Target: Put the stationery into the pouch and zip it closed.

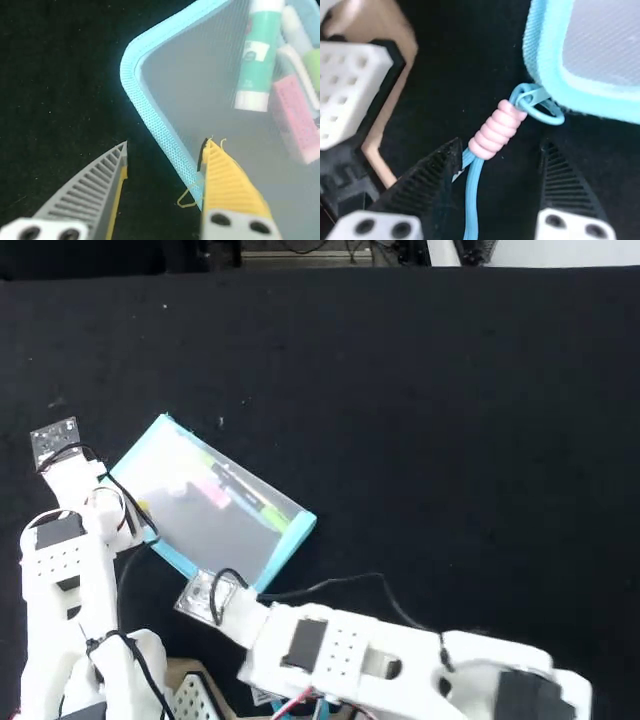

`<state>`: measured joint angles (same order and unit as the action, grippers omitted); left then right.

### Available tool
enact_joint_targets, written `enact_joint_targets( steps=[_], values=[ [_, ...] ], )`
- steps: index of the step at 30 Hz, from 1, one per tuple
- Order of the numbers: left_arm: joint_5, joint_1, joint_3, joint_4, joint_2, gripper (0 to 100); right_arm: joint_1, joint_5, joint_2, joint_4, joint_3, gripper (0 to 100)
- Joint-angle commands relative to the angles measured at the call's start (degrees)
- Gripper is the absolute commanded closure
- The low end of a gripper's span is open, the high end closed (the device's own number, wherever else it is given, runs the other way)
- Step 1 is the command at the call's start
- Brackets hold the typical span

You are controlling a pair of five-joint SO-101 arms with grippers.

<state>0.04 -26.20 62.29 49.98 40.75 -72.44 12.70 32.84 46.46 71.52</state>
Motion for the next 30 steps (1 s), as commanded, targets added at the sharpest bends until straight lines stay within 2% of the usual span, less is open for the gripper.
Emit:
enact_joint_targets(
  steps=[1, 5, 7, 9, 12, 18, 21, 23, 25, 30],
  values=[
    [0.4, -0.5, -1.2, -1.0, 1.4, 77, 0.3, 3.3, -5.5, -2.9, -4.3, 76.2],
    [0.4, -0.5, -1.2, -1.0, 1.4, 77, 7.5, 3.5, -9.7, -2.9, -6.6, 80.0],
    [0.4, -0.5, -1.2, -1.0, 1.4, 77, 13.4, 1.8, -10.6, -2.9, -7.7, 89.4],
    [0.4, -0.5, -1.2, -1.0, 1.4, 77, 19.3, -3.4, -10.7, -2.9, -8.7, 99.2],
    [0.4, -0.5, -1.2, -1.0, 1.4, 77, 26.3, -13.6, -10.7, 0.4, -9.6, 98.8],
    [0.4, -0.6, -1.2, -1.0, 1.4, 77, 40.5, -29.4, -10.7, 10.1, -15.4, 98.7],
    [0.4, -0.5, -1.2, -1.0, 1.4, 77, 47.9, -41.3, -10.7, 10.8, -17.5, 98.4],
    [0.4, -0.4, -1.2, -1.0, 1.4, 77, 50.3, -46.9, -11.0, 10.8, -17.7, 96.6],
    [0.4, -0.2, -1.2, -1.0, 1.4, 77, 51.6, -49.9, -11.0, 11.4, -17.5, 91.8],
    [0.4, -0.1, -1.2, -1.0, 1.4, 77, 53.1, -50.5, -10.7, 12.0, -14.5, 76.7]
  ],
)
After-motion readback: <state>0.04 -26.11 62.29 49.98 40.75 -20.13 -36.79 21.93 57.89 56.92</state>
